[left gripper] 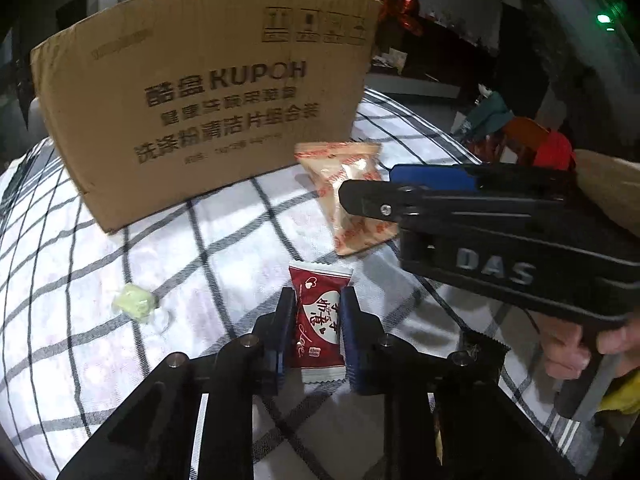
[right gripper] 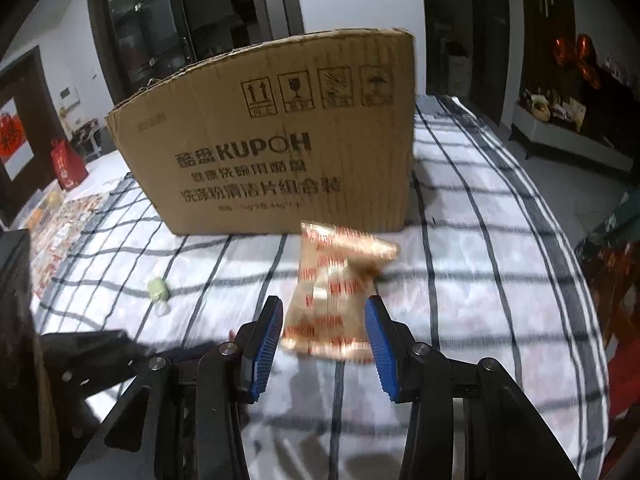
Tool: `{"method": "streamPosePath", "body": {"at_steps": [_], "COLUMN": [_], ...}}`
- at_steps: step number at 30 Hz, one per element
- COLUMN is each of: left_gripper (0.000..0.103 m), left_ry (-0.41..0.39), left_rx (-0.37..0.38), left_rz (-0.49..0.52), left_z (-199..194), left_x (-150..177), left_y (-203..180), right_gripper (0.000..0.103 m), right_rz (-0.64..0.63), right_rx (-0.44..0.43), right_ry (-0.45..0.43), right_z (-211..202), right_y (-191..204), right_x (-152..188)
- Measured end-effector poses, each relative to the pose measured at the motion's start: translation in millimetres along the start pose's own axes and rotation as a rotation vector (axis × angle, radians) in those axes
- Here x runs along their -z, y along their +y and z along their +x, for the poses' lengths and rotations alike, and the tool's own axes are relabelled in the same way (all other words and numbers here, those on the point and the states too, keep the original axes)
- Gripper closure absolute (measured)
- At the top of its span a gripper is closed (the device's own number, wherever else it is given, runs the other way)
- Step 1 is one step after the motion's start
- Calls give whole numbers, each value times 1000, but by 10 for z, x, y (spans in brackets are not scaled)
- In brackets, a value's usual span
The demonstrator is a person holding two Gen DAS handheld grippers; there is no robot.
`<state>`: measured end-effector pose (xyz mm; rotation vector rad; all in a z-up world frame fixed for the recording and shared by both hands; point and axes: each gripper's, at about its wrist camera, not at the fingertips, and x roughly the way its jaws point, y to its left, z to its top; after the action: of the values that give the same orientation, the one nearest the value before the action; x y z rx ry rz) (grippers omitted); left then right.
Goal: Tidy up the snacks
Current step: 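Grasp the red packet with the left gripper while the right gripper grasps the gold biscuit packet, then carry the red packet and gold biscuit packet over the box with both grippers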
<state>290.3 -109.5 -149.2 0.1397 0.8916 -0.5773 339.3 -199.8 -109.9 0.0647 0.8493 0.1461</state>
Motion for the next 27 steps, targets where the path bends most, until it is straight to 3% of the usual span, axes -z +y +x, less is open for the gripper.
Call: {"method": "streamPosePath", "body": {"at_steps": [9,27], "left_gripper": [80,80], "left_ry": [-63,-104], "left_rx": [-86,-127], "left_rz": [-66,-124], "left_z": [-188,-373], "left_x": [-138,-240], "left_y": [271,401], "right_gripper": [59,64], "right_rz": [-30,-50], "right_rx": [32,31], "right_ry": [19,13], "right_z": [197,217], "right_y": [27,74], "right_x": [-90,-121]}}
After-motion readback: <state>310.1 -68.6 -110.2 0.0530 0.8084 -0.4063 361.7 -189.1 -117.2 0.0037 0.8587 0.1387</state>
